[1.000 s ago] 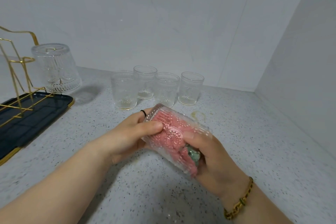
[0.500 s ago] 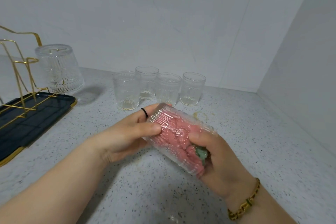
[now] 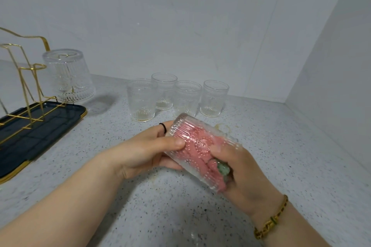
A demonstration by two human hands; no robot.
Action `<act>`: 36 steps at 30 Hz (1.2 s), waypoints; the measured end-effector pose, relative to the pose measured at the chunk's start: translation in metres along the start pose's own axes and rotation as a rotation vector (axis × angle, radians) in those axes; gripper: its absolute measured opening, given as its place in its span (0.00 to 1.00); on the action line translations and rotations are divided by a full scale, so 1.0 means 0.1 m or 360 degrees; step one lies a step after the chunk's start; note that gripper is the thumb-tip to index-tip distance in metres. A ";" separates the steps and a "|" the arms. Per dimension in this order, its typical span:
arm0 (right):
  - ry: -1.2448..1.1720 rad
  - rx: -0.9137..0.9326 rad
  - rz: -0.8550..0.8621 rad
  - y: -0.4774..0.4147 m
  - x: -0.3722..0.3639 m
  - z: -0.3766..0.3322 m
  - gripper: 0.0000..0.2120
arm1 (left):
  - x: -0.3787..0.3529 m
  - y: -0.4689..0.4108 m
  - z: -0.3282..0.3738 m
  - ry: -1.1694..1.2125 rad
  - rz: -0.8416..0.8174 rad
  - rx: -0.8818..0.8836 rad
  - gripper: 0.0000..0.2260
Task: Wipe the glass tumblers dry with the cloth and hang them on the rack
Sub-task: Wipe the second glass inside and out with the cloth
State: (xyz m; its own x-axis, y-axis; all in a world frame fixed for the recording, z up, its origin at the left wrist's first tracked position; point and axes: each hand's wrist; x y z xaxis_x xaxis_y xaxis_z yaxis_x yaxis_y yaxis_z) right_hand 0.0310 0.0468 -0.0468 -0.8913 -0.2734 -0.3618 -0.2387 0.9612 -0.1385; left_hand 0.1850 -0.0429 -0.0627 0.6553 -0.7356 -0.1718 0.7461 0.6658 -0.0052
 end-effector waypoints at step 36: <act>-0.0195 -0.0079 0.0979 -0.07 0.10 0.03 0.13 | 0.01 -0.11 -0.02 0.0339 0.0616 -0.0287 0.36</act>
State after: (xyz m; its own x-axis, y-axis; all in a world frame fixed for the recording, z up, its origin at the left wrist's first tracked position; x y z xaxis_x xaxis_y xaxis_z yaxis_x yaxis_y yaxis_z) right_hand 0.0250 0.0370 -0.0527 -0.8212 0.3309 -0.4649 0.2836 0.9436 0.1707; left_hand 0.1776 -0.0509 -0.0652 0.8281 -0.4000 -0.3928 0.4073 0.9107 -0.0688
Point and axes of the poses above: each hand's wrist, its own y-axis away from the middle knuckle, its own x-axis out of the back of the hand, z = x × y, and after that the axes turned 5 degrees about z, right-handed
